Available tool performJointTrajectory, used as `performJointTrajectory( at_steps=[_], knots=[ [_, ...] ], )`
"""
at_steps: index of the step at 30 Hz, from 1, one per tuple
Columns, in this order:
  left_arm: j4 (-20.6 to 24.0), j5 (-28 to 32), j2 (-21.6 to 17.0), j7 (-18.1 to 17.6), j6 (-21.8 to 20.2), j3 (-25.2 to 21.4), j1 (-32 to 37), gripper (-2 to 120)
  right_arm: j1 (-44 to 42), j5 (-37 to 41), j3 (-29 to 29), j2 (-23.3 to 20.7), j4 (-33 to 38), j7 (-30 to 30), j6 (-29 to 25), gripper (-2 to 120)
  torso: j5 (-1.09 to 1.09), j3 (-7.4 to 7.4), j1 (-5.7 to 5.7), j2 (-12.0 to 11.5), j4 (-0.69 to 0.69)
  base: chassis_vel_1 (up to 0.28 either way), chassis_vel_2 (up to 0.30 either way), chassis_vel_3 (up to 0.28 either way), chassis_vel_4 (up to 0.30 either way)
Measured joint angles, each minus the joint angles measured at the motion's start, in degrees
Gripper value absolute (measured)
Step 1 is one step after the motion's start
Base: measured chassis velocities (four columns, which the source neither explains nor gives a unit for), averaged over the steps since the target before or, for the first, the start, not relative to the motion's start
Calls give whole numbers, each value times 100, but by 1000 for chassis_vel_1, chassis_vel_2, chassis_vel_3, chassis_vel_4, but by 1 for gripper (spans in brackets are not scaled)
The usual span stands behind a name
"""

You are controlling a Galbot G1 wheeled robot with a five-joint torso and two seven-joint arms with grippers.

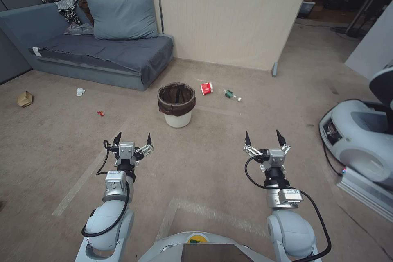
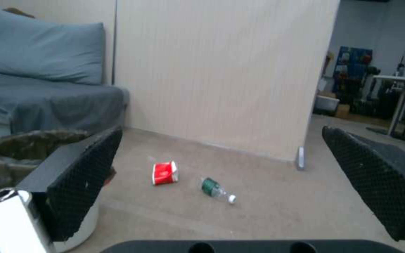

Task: Pick up the trash bin, then pick up the garbage from the floor and place it into the trash bin.

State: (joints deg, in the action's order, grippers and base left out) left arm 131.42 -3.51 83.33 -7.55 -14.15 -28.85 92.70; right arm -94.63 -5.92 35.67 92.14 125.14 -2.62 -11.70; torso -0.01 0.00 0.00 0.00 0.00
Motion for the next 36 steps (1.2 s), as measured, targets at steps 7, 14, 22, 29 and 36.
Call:
performJointTrajectory(
  at_steps=[7,14,22,29,36],
  knots=[
    [1,-41,17,3,1,30,0,100,-1,25,6,0,-17,-48,-38,100,2,1,0,0,-1,-318,314,307,-307],
    [0,-46,10,3,15,27,17,100,-18,26,10,-1,-32,-75,-87,100,4,1,0,0,1,-317,309,296,-293],
    [1,-41,17,3,23,28,20,100,-24,23,13,-1,-37,-79,-120,100,2,0,0,0,0,-292,287,286,-286],
    [-25,-37,11,2,28,23,4,100,26,19,18,0,-84,-22,-242,100,2,2,1,-1,1,-183,221,186,-200],
    [-24,-35,8,0,15,34,-5,100,48,-41,21,0,-120,-2,-300,100,1,-1,0,0,0,-12,23,3,-17]
  ],
)
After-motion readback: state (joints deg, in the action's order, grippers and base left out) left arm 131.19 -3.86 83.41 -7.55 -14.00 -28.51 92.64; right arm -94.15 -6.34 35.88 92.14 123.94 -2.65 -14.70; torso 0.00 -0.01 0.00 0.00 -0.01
